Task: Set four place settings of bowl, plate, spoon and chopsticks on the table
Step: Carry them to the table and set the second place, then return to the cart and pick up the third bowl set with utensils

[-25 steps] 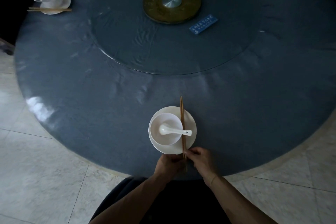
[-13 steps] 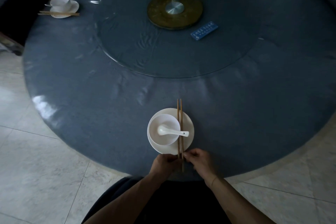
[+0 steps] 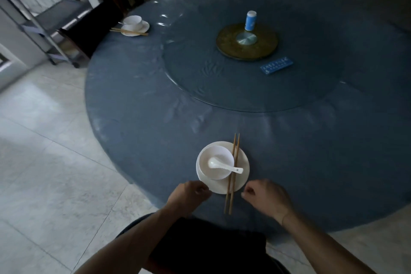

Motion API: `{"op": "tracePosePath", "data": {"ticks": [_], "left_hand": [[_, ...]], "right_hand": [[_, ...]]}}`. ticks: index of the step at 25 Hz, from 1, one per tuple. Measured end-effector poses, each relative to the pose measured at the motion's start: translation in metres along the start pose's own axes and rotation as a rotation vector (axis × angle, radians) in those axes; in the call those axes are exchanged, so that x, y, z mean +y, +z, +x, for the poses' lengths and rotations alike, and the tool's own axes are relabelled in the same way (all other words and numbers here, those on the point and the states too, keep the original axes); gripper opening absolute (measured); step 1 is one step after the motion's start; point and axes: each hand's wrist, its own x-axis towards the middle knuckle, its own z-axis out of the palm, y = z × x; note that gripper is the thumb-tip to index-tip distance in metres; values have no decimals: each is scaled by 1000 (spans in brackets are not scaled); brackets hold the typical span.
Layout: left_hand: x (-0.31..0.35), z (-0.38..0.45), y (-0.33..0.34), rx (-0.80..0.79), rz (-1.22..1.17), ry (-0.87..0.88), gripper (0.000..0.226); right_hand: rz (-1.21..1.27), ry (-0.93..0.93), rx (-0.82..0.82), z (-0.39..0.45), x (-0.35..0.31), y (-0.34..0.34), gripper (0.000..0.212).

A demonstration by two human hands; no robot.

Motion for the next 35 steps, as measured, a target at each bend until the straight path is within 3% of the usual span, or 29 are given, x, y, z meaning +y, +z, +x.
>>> {"op": "tracePosePath", "data": {"ticks": [4,9,14,25,35], "left_hand": [[-16,-3,-56,95,54,88,28],[-54,-18,-128,277,90,119,67],[-124,-40,-205,387,176,64,47],[-326,-97,-358,524,215,-96,46],[-417,-123,-426,594,116,-201,45]], "right_hand": [[-47,-156,-5,19,-46,-32,24],[-88,-396,126,54,-140,-50,28],[-145,-555,184,75,-255,-48,29],[-186,-744,132,104,-534,14,39],[-202,-840,104,126,-664,33,38]]}}
